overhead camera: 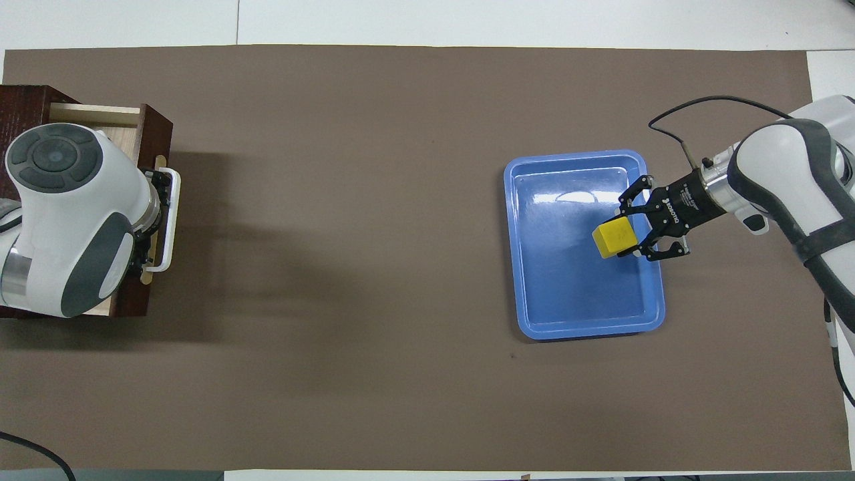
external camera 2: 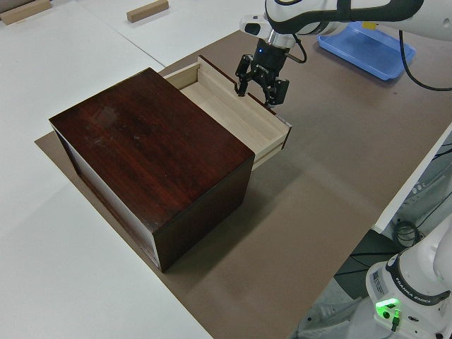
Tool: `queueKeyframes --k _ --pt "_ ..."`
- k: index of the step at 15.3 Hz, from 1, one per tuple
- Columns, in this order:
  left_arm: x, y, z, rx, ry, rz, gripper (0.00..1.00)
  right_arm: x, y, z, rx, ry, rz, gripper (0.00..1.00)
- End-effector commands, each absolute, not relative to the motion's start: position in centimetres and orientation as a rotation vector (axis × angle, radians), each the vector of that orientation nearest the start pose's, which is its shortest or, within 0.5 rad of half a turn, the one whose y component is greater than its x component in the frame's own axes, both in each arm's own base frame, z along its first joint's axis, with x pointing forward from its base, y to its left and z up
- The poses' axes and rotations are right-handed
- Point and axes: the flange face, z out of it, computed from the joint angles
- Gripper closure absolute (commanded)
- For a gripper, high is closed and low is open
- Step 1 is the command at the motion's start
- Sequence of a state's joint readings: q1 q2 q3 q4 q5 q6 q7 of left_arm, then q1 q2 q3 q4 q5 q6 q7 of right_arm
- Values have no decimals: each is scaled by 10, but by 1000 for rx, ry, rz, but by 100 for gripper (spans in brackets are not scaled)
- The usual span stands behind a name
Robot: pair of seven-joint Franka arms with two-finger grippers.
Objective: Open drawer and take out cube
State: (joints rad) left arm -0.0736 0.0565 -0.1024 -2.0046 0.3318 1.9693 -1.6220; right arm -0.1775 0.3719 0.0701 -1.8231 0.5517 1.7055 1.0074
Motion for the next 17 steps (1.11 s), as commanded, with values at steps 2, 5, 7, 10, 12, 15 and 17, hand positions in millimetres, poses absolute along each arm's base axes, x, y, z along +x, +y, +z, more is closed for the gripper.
queueKeyframes --k 2,5,7,10,12,15,17 --pt "563 12 431 -2302 -1671 -307 0 560 -24 313 -2160 1634 933 100" --pt "565 44 431 -2288 -1692 -299 0 541 -31 294 -2148 1656 934 100" --pt "565 54 432 -2277 -1707 -300 0 537 -28 291 -2138 1673 923 100" --pt "566 54 432 -2278 -1713 -301 0 537 -28 290 -2128 1678 915 100" --pt "575 45 444 -2298 -1718 -328 0 540 -26 286 -2121 1692 869 100" --pt "587 -1 474 -2379 -1797 -280 0 551 -7 277 -2076 1701 818 100" --pt "590 -21 501 -2420 -1819 -235 0 556 1 270 -2053 1716 791 100"
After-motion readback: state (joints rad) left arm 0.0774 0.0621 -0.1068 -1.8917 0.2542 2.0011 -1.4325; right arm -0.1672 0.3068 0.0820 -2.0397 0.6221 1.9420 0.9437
